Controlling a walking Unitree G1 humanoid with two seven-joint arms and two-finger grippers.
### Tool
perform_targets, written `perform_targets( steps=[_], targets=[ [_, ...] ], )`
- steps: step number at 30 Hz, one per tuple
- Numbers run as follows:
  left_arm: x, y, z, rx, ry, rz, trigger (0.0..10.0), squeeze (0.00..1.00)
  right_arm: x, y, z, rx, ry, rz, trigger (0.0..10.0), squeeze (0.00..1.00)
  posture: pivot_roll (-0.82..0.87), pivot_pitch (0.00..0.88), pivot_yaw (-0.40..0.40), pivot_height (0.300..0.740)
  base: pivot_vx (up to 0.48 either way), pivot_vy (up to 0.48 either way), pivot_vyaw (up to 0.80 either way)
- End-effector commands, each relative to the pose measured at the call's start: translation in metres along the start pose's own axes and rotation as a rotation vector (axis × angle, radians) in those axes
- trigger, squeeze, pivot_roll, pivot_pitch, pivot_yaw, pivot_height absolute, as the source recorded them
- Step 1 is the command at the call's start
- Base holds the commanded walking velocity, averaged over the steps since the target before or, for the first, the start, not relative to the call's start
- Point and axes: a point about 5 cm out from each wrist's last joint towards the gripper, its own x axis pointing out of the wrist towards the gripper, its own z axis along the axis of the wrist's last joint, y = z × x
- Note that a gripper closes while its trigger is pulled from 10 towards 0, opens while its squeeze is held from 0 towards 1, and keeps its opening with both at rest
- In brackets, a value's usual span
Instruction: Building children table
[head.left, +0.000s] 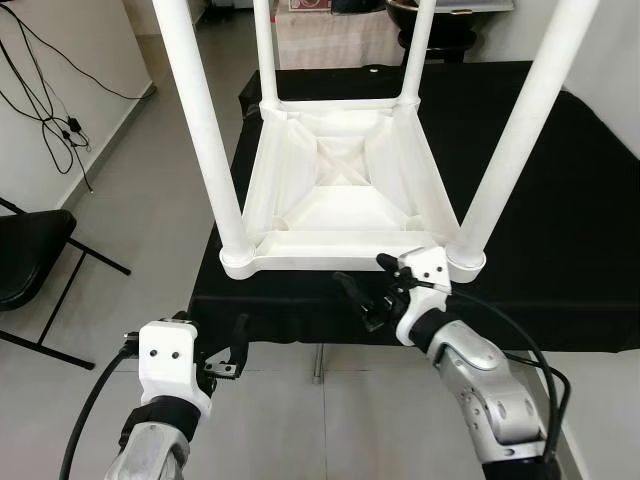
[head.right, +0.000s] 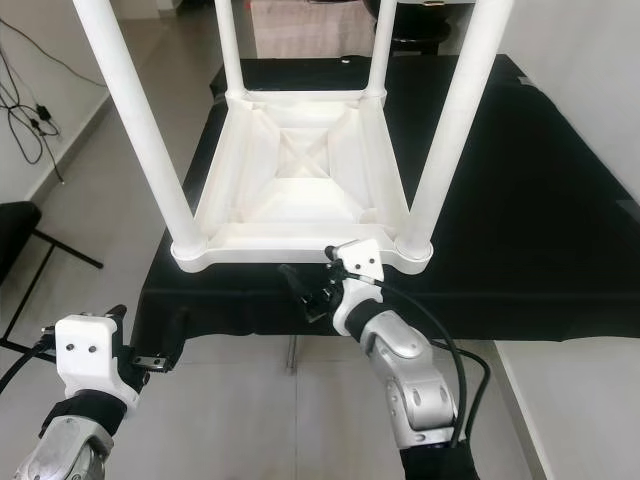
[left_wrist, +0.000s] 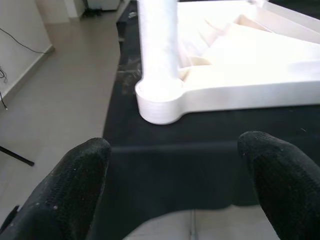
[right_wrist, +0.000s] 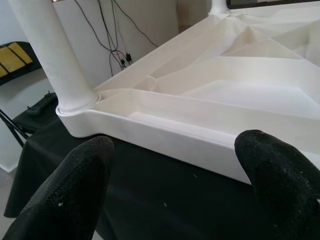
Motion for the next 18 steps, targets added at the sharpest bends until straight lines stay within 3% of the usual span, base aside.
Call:
perform_targets(
  steps=[1,13,18],
  targets=[
    [0.0,0.003,-0.002,0.001,-0.002,0.029,10.0,0.0,0.002,0.003,-0.001,-0.006,-0.006,0.019,10.0,0.0,-0.1,0.106,0.0,0.74,0.0,0.0,0.0],
    [0.009,-0.001,-0.007,0.026,-0.006,0.027,10.0,0.0,0.008,0.0,-0.004,0.001,-0.003,0.028,10.0,0.0,-0.11,0.072,0.011,0.74,0.0,0.0,0.0],
    [0.011,0.0,-0.008,0.03,-0.002,0.025,10.0,0.0,0.009,0.001,-0.005,0.002,-0.001,0.036,10.0,0.0,-0.11,0.069,0.01,0.74,0.0,-0.467,0.0]
  ],
)
